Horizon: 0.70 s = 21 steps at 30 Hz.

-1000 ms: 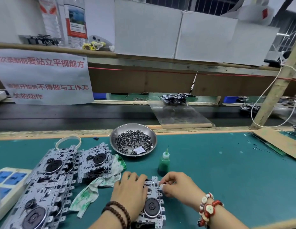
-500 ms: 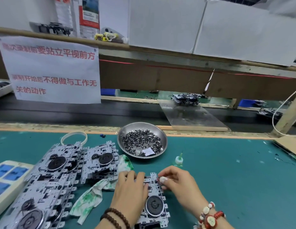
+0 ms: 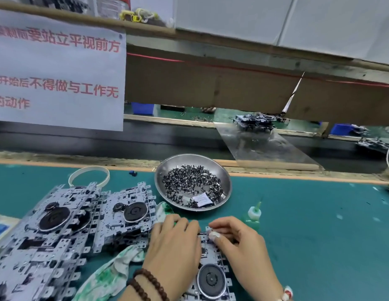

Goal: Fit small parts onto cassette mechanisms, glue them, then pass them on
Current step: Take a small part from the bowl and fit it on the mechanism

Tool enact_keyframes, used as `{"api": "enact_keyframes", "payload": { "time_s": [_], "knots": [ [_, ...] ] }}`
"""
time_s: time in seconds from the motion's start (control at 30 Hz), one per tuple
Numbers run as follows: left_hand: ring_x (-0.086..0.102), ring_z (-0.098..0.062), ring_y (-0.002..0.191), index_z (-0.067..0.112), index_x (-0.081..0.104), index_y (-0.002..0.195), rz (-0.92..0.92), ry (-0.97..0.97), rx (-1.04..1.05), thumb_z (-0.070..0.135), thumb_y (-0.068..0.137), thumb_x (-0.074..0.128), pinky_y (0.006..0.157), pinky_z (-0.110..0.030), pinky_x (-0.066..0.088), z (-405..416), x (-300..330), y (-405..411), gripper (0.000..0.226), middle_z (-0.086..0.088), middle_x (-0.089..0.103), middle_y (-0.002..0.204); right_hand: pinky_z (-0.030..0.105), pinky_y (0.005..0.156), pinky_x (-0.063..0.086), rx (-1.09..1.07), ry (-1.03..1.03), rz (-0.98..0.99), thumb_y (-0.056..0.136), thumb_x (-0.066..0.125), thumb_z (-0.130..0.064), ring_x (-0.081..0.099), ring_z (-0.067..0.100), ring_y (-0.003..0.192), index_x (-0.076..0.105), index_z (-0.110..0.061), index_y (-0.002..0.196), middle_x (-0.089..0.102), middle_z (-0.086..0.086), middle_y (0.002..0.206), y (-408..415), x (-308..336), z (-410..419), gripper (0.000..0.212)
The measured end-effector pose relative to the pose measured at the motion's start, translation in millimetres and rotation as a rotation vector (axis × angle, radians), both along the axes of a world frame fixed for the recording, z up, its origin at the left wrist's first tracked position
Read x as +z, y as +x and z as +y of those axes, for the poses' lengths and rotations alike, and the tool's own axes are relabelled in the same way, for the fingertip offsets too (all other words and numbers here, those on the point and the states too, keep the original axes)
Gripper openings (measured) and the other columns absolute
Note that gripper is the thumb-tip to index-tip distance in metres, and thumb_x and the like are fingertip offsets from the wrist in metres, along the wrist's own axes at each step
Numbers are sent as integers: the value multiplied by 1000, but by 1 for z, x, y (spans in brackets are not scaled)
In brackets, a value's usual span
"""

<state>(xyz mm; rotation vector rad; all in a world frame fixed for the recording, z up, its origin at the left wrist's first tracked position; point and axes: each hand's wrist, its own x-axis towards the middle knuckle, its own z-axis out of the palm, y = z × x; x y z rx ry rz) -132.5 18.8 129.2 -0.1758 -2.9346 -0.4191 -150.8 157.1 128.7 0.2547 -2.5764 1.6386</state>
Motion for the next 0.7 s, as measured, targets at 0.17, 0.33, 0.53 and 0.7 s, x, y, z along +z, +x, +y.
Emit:
{"api": "enact_keyframes", "payload": {
  "time_s": [0.17, 0.33, 0.53, 0.7],
  "knots": [
    [41, -8, 101, 33, 34, 106, 49, 50, -95, 37, 99, 17, 95, -23, 23, 1, -3, -4, 18, 15, 42, 105, 11, 53, 46, -35, -46, -12, 78, 70, -2, 56, 1, 57, 67, -28, 65, 68, -7, 69, -2, -4, 2, 30],
    [39, 1, 104, 42, 35, 113, 62, 150, -131, 43, 97, 24, 91, -16, 18, -2, -8, -4, 20, 24, 42, 109, 9, 58, 43, 6, 4, 13, 80, 69, -4, 55, 0, 55, 65, -32, 68, 68, -11, 67, -1, -3, 5, 30],
    [38, 5, 97, 43, 34, 104, 64, 197, -115, 42, 97, 24, 87, -14, 13, -6, -10, -1, 12, 24, 41, 100, 9, 58, 42, 8, 89, 37, 80, 68, -7, 57, 0, 59, 65, -28, 69, 67, -16, 70, 0, -3, 9, 24],
    [40, 5, 98, 44, 31, 100, 71, 189, -64, 42, 96, 22, 84, -18, 11, -6, -10, 2, 9, 24, 43, 101, 17, 71, 47, 33, 132, 32, 79, 69, -9, 61, 2, 77, 66, -27, 68, 66, -17, 83, 2, -4, 6, 21]
  ]
}}
